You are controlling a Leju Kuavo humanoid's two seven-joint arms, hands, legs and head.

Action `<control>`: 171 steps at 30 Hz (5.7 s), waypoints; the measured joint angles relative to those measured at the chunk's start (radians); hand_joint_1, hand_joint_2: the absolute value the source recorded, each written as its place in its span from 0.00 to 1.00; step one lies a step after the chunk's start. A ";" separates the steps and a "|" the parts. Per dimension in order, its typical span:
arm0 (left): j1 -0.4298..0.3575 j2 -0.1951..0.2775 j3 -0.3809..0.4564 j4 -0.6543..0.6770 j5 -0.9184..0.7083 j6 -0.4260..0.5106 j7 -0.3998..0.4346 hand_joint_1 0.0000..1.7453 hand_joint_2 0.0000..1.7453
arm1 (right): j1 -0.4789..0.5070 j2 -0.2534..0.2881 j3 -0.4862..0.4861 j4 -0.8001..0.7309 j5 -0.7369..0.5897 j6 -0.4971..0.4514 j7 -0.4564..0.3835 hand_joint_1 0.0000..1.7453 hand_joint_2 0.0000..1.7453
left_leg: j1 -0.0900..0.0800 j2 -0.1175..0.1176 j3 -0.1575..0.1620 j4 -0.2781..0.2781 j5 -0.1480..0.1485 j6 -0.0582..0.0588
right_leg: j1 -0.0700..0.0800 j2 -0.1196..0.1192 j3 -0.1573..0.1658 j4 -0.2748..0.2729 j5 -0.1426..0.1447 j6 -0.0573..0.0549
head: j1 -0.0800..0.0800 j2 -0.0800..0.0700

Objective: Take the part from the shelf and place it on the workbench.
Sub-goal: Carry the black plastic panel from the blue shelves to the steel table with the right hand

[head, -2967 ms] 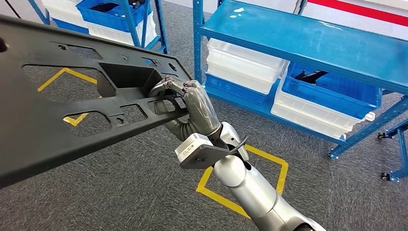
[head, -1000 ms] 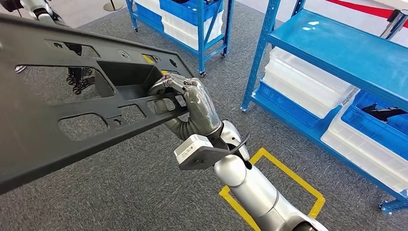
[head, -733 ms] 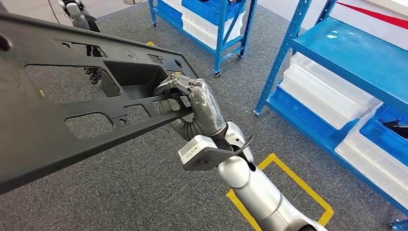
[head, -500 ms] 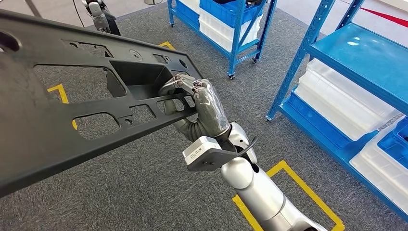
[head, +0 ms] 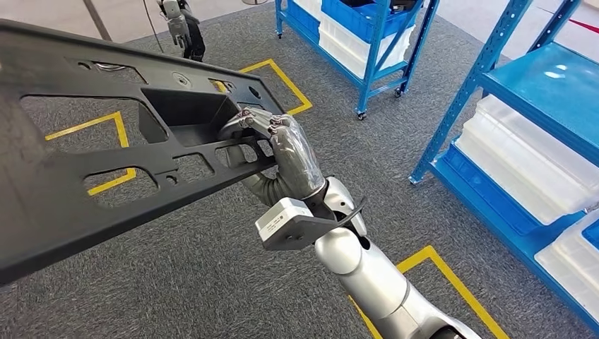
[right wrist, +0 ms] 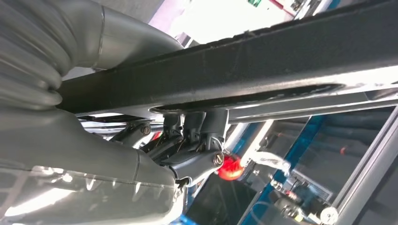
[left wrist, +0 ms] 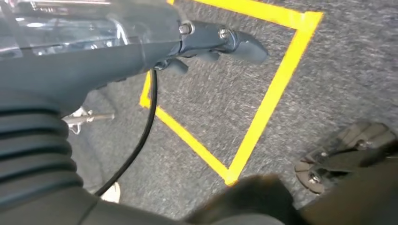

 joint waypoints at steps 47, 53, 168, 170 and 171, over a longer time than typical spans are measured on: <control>-0.001 0.007 0.001 -0.005 0.010 0.021 -0.017 0.00 1.00 | 0.003 0.011 0.005 0.001 -0.038 0.002 -0.020 1.00 1.00 | 0.008 -0.189 -0.026 -0.019 0.026 0.022 | -0.016 0.156 -0.022 0.013 0.007 0.016 | 0.035 0.000; 0.005 0.013 0.001 -0.005 0.010 0.021 -0.025 0.00 1.00 | 0.001 0.022 0.005 0.003 -0.056 0.009 -0.026 1.00 1.00 | 0.005 -0.110 -0.087 0.101 -0.035 -0.002 | -0.015 0.095 -0.012 0.001 0.010 -0.011 | 0.009 0.000; 0.000 0.016 0.018 -0.005 0.021 0.019 -0.020 0.00 1.00 | -0.023 0.026 0.027 0.061 -0.110 0.025 -0.022 1.00 1.00 | 0.012 -0.096 -0.021 -0.024 0.021 0.029 | -0.014 0.074 -0.078 0.136 -0.025 0.020 | 0.040 0.000; 0.000 0.016 0.018 -0.005 0.021 0.019 -0.021 0.00 1.00 | -0.023 0.026 0.027 0.061 -0.110 0.025 -0.021 1.00 1.00 | 0.008 -0.104 -0.023 -0.021 0.021 0.024 | -0.013 0.081 -0.032 0.026 0.015 0.017 | 0.045 0.000; 0.001 0.017 0.018 -0.005 0.021 0.019 -0.021 0.00 1.00 | -0.023 0.026 0.027 0.061 -0.111 0.025 -0.021 1.00 1.00 | 0.006 -0.106 -0.025 -0.021 0.021 0.023 | -0.014 0.084 -0.023 0.003 0.018 0.019 | 0.044 0.000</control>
